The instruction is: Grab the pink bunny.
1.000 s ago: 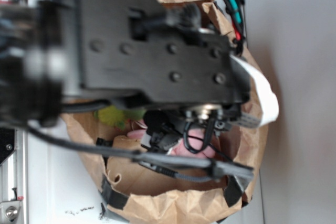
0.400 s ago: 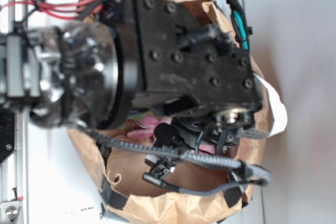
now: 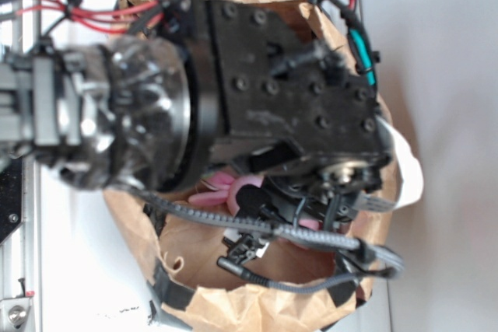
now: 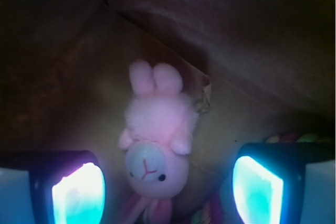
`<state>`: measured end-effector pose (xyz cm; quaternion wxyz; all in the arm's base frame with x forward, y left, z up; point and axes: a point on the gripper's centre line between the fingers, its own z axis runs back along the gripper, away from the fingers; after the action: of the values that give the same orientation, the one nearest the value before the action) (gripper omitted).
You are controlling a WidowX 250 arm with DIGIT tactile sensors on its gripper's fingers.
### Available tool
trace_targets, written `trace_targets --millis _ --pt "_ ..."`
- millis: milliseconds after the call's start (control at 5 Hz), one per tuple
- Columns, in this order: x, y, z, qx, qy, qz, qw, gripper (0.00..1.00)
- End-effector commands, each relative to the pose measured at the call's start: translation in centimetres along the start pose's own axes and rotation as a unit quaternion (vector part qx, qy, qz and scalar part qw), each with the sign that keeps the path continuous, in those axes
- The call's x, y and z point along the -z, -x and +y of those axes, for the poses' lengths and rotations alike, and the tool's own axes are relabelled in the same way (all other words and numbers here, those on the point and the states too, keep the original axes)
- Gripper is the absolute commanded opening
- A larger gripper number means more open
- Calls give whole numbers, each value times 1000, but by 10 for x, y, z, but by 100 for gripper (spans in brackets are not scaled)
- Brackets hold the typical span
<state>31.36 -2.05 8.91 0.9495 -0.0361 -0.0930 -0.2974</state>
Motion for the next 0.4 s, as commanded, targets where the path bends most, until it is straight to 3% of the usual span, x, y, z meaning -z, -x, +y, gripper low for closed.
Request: trace_targets --millis 0,200 --pt "18 -2 -4 42 9 -4 999 100" --pt "12 -2 -6 50 27 7 998 100"
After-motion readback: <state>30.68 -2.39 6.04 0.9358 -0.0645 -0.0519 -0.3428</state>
